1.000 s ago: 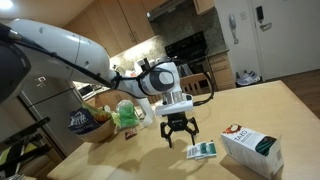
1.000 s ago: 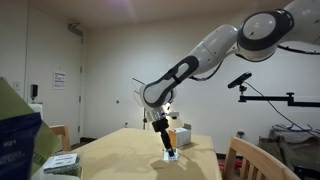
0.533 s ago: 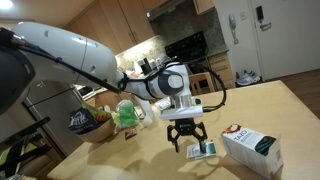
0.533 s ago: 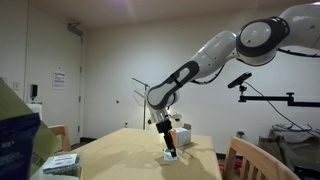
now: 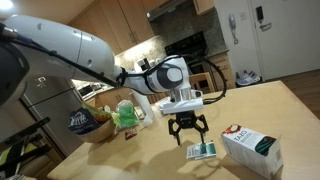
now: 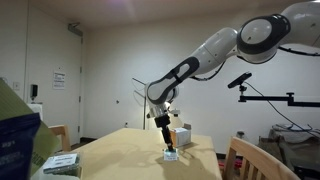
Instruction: Pick the object on the table and put it in the box
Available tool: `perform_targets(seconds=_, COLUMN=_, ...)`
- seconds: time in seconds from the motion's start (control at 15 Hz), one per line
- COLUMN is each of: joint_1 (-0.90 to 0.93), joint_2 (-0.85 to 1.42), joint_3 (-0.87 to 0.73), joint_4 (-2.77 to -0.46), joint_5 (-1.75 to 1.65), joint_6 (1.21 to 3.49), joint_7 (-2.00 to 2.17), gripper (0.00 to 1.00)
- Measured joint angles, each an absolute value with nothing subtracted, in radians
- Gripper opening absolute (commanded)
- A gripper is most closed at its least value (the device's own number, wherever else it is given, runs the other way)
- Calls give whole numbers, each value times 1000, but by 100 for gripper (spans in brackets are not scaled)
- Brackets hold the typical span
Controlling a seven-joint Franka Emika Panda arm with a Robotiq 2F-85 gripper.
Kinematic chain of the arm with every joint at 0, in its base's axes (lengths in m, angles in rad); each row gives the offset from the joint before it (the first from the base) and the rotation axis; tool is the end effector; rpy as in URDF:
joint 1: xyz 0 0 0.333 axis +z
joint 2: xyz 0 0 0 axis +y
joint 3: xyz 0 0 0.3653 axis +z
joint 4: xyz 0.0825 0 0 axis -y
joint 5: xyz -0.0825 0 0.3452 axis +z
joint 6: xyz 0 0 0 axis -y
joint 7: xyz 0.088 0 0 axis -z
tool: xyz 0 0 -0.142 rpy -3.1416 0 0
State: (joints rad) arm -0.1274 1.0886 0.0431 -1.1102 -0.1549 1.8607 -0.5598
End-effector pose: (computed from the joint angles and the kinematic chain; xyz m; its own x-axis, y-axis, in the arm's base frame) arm 0.7213 -0.0872 0.1309 0.8070 0.4913 -0.3277 0.4865 -0.8676 -0.1026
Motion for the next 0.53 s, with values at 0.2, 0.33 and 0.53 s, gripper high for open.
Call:
perform_targets(seconds=0.2, joint_1=-122, joint_2=1108, joint_3=45, joint_4=-1080, joint_5=-155, joint_6=1868, joint_7=-560, gripper=100)
perform_targets(seconds=0.33, joint_1=-117, joint_2=1133, joint_3=46, joint_4=-1052, joint_5=-154, joint_6=1880, joint_7=-560, gripper=100)
perform_targets(seconds=0.53, joint_1=-114, joint_2=1176, joint_3=47, joint_4=-1011, joint_5=-146, joint_6=1900, joint_7=-556, gripper=100)
